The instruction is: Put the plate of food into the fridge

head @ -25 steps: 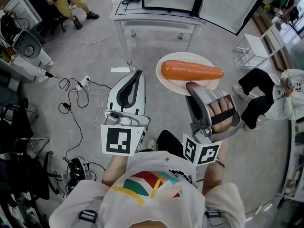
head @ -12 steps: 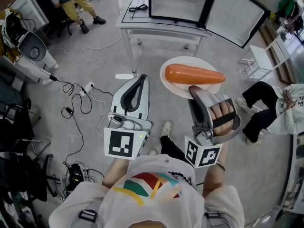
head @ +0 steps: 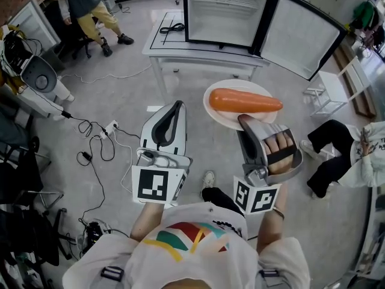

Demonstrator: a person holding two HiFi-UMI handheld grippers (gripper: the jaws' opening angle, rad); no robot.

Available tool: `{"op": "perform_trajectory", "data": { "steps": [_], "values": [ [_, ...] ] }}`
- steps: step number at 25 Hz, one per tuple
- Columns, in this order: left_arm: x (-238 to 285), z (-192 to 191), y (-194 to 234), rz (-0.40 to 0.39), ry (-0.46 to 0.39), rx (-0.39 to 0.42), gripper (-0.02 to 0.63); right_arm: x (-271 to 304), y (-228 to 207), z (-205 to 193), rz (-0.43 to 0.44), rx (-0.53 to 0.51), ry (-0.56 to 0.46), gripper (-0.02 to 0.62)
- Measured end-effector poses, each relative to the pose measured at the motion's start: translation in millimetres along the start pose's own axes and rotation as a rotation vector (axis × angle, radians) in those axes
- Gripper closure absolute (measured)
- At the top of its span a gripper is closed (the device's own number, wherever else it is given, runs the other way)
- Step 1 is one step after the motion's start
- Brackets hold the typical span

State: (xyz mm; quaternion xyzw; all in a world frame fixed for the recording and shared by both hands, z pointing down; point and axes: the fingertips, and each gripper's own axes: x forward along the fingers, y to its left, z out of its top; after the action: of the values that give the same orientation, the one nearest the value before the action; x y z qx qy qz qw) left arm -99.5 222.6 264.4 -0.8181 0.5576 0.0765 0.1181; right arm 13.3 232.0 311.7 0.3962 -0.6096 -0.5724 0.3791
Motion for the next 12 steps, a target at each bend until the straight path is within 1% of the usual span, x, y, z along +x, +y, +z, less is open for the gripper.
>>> {"op": "perform_trajectory", "data": {
  "steps": [7, 12],
  "values": [
    [69.1, -20.6, 15.3, 0.012, 0.003, -0.025, 0.600, 58.9, -2.5, -33.9, 0.032, -0.015, -0.023, 0.549],
    [117.1, -43.6, 23.1, 0.015, 0.025, -0.081, 0.600, 101.7, -1.1, -65.4, 0.045, -0.024, -0.036, 0.549]
  ]
}}
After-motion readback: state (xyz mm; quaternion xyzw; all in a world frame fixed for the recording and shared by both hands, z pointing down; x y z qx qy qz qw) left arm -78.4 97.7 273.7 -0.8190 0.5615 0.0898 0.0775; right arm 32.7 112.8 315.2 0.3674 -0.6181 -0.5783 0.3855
